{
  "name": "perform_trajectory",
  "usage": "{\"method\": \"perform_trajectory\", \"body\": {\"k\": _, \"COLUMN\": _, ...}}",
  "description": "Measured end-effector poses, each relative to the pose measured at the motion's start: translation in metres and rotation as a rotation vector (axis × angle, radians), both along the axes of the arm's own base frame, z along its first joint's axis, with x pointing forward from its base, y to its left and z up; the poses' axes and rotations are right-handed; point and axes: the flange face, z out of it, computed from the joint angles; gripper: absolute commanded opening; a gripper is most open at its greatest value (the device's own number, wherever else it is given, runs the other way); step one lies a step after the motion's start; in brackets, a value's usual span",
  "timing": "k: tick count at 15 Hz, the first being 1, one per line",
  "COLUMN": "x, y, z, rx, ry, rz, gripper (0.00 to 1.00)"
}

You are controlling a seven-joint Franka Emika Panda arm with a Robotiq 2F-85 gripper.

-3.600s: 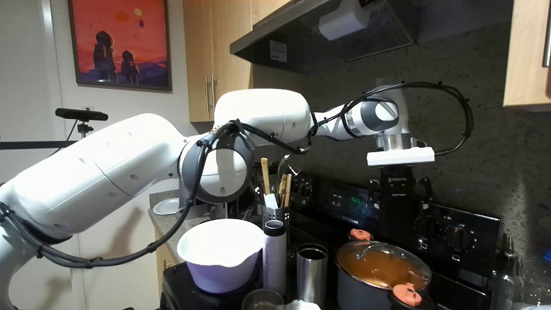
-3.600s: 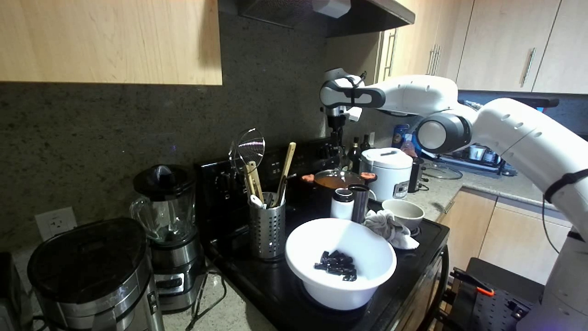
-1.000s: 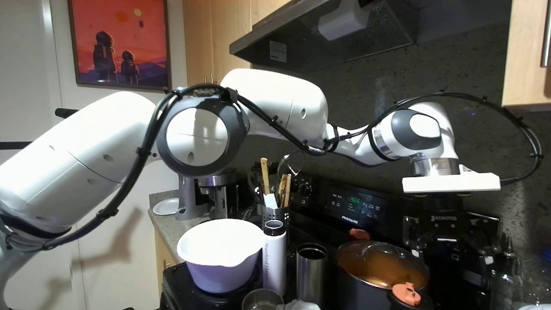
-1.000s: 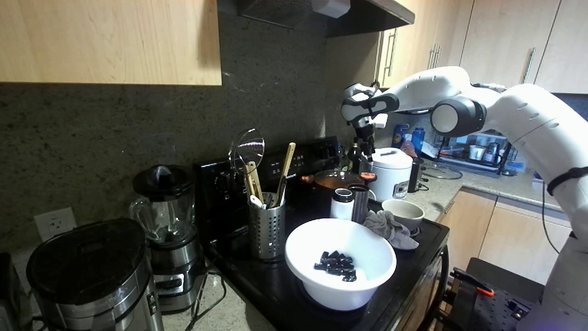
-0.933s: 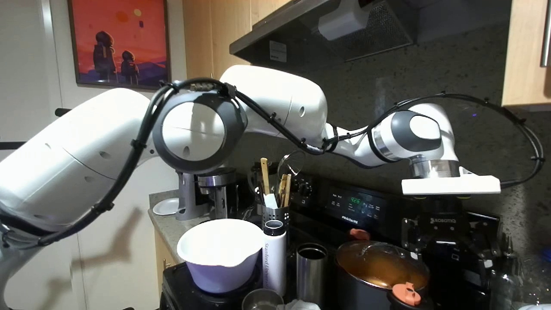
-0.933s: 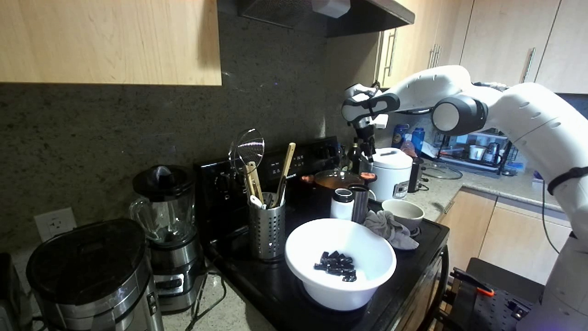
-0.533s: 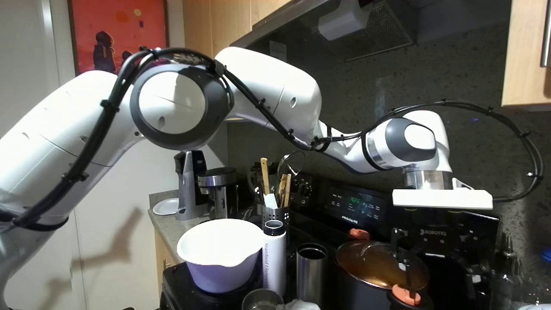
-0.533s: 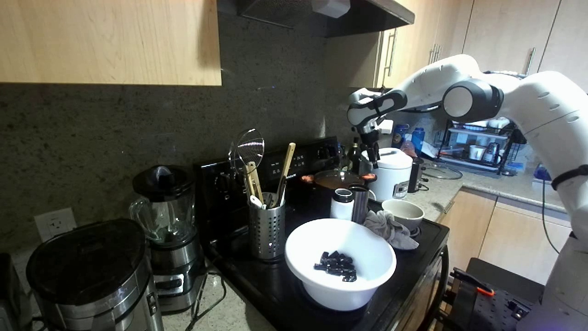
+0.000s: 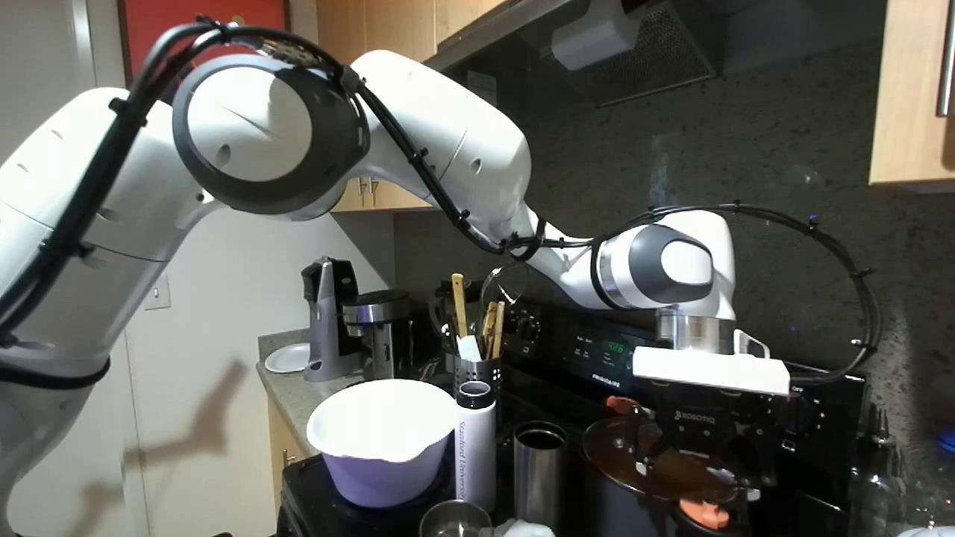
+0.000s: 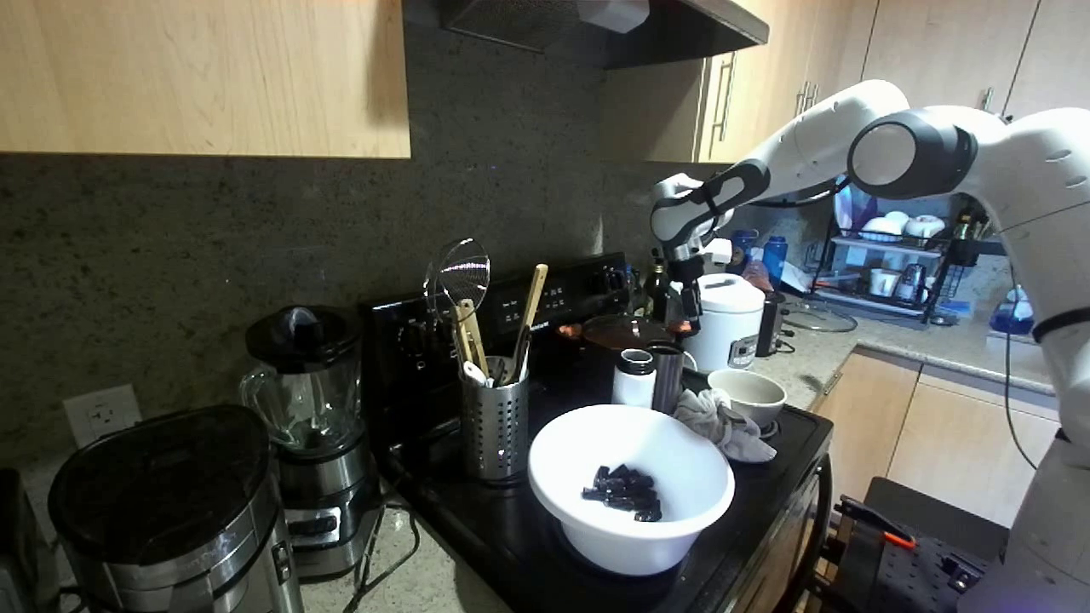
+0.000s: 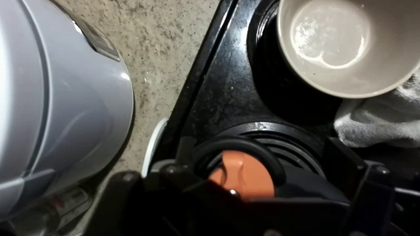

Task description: Turn the seals on the handles of the pot

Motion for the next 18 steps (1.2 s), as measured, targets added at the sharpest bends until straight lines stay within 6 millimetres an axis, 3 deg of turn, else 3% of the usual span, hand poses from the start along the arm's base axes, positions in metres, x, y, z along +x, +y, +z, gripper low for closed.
{"method": "perform_trajectory", "body": {"k": 5, "x": 0.012, "y": 0.022, "z": 0.011, "rx": 0.018, "ry": -0.058, "rz": 0.031, "gripper": 1.0}}
{"method": "perform_trajectory", "body": {"k": 18, "x": 0.012, "y": 0.007, "z": 0.015, "rx": -0.01, "ry": -0.084, "rz": -0.002, "gripper": 1.0}}
